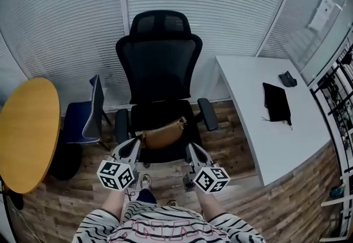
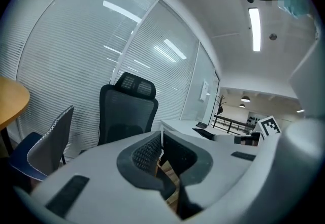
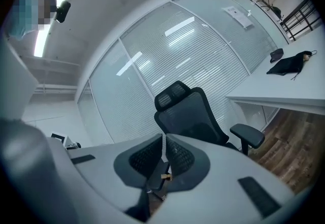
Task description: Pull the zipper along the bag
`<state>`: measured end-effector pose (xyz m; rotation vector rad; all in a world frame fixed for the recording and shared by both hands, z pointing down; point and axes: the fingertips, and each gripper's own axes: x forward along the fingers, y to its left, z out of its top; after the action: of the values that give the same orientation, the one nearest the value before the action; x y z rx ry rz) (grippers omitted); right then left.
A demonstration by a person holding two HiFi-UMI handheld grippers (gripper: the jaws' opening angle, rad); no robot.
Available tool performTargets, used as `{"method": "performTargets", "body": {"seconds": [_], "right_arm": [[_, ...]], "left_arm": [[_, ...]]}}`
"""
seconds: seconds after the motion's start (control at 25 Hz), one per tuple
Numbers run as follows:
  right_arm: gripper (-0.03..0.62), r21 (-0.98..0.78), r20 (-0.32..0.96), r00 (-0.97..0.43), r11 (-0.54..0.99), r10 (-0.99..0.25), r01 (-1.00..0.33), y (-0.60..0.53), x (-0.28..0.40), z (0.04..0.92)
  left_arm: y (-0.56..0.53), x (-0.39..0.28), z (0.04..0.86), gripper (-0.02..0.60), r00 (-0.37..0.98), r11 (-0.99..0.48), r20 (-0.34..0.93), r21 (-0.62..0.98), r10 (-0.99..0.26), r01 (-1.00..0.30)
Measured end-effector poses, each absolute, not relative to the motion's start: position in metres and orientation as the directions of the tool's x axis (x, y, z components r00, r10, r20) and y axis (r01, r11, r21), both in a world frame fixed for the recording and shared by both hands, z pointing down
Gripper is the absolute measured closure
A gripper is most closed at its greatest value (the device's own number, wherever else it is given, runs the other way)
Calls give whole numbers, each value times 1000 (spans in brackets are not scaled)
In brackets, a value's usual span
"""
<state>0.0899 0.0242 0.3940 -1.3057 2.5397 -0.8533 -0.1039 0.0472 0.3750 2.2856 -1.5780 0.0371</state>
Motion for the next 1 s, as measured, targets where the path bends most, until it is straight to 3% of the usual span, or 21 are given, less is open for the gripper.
{"method": "performTargets", "body": {"seconds": [1.0], "right_arm": [[565, -487, 145, -689, 555, -710, -674, 79, 106, 383]], "left_arm": [[118, -60, 360, 552, 369, -314, 194, 264, -909, -912]]}}
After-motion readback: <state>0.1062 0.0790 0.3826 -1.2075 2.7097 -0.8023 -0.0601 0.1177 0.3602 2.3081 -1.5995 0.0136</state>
